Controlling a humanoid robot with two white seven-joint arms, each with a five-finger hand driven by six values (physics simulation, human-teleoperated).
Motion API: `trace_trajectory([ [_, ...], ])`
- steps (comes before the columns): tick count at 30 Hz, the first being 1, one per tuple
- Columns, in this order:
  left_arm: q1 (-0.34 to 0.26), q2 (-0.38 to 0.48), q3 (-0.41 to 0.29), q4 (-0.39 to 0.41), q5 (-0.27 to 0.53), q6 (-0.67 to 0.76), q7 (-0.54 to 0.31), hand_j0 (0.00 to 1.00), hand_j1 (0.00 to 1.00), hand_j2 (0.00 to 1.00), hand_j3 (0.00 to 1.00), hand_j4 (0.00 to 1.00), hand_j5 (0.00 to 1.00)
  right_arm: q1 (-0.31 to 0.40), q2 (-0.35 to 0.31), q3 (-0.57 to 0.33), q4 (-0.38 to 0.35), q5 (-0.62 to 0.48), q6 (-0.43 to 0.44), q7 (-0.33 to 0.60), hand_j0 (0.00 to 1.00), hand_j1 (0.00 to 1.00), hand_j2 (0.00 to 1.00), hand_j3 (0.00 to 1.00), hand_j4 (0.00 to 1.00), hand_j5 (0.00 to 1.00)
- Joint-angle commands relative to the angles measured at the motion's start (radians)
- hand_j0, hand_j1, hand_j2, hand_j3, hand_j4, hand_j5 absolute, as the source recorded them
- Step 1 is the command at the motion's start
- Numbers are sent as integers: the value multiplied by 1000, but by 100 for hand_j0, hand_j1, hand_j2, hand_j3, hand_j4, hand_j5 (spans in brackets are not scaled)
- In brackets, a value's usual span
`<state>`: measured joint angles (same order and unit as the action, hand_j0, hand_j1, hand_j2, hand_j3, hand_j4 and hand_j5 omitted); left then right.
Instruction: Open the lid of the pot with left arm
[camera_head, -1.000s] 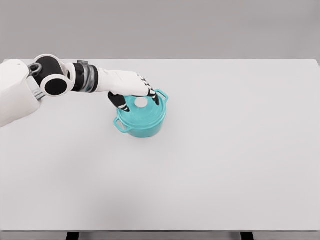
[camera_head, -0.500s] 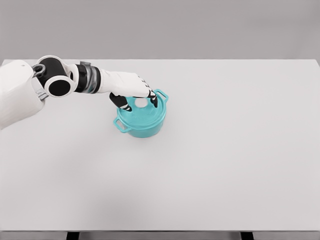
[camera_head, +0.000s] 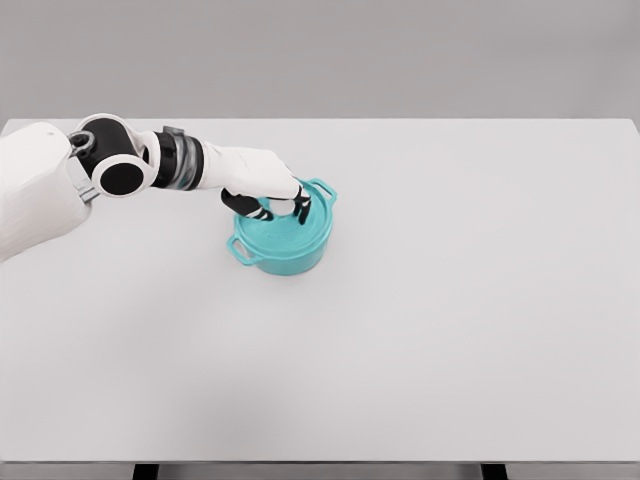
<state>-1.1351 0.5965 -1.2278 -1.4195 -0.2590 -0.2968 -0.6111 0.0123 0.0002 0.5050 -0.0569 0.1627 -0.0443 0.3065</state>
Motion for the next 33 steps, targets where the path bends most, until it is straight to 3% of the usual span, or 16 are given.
trace_trajectory([
  [1,0,0,1,-1,1,-1,0,47,47,47,47,47,47,2,0,0,0,0,0,0,100,100,100,100,100,100],
  [3,0,0,1,-1,-9,-12,0,36,36,36,36,36,36,2,0,0,0,0,0,0,100,100,100,100,100,100],
  [13,-15,16,1,-2,-11,-16,0,35,35,35,35,35,35,2,0,1,0,0,0,0,100,100,100,100,100,100],
  [22,-49,175,1,-2,-17,-44,0,35,35,35,35,35,35,2,0,0,0,0,0,0,100,100,100,100,100,100],
  [24,-49,194,1,-1,-71,-42,0,35,35,35,35,35,35,0,0,1,0,0,0,0,100,100,100,100,100,100],
  [33,-37,215,-12,102,-170,-42,0,37,37,37,37,37,37,2,0,0,0,0,0,0,100,100,100,100,100,100],
])
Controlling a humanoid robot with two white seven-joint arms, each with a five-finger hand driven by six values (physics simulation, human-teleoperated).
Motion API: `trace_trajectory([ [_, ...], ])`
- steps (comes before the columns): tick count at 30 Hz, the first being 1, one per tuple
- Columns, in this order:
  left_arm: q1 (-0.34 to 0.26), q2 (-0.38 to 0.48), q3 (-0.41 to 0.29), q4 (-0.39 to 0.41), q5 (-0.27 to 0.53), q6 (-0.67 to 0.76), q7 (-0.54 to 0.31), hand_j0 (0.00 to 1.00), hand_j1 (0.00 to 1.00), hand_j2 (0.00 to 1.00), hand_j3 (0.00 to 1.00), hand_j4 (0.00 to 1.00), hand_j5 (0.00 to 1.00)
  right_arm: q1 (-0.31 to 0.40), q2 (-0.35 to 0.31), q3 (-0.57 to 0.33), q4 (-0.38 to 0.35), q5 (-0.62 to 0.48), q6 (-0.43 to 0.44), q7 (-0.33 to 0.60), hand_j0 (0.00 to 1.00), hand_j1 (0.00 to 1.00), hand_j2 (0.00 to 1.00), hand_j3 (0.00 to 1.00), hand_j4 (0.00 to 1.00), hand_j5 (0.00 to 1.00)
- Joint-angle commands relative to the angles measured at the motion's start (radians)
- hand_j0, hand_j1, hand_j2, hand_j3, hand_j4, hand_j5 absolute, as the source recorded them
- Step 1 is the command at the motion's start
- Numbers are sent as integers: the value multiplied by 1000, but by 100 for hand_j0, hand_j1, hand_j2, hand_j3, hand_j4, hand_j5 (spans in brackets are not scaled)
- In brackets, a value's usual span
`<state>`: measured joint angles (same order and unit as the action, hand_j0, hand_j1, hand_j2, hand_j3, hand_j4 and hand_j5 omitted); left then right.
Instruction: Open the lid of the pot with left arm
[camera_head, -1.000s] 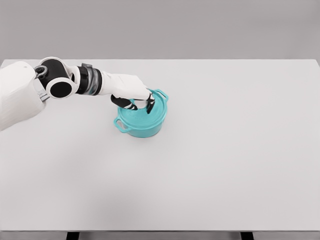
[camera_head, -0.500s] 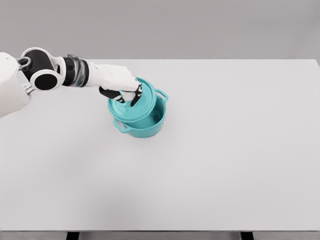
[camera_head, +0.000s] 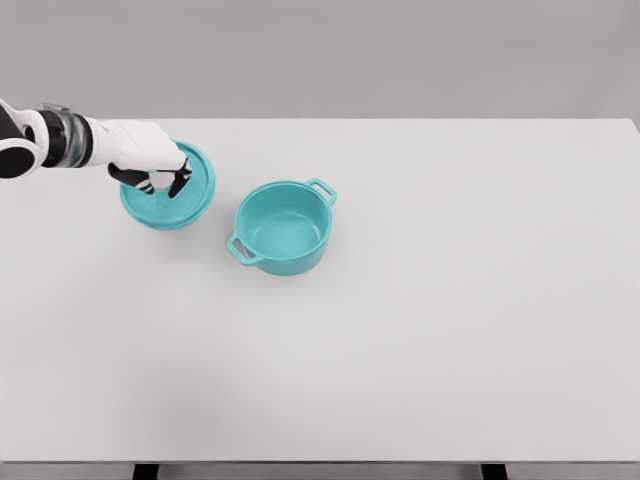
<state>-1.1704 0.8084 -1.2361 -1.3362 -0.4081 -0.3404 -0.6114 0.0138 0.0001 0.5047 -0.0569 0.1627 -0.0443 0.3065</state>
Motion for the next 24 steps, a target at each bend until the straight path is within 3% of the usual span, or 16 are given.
trace_trajectory([
  [1,2,3,-5,25,-21,1,0,38,38,38,38,38,38,0,0,0,0,0,0,0,100,100,100,100,100,100],
  [2,9,3,-3,28,-23,1,0,39,39,39,39,39,39,0,0,1,0,0,0,0,100,100,100,100,100,100],
  [6,15,3,-3,32,-15,1,0,84,84,84,84,84,84,0,0,0,0,0,0,0,100,100,100,100,100,100],
  [8,14,3,-3,32,-15,1,0,100,100,100,100,100,100,-2,0,0,0,0,0,0,100,100,100,100,100,100],
  [14,18,3,-3,66,-15,1,0,100,100,100,100,100,100,0,0,1,0,0,0,0,100,100,100,100,100,100],
  [15,17,3,-3,103,-12,3,0,100,100,100,100,100,100,0,0,0,0,0,0,0,100,100,100,100,100,100],
  [17,15,3,1,262,-12,3,0,100,100,100,100,100,100,0,0,0,0,0,0,0,100,100,100,100,100,100],
  [19,14,2,7,350,-11,4,0,100,100,100,100,100,100,-2,0,0,0,0,0,0,100,100,100,100,100,100],
  [24,14,-6,7,384,-11,4,0,100,100,100,100,100,100,-2,0,0,0,0,0,0,100,100,100,100,100,100],
])
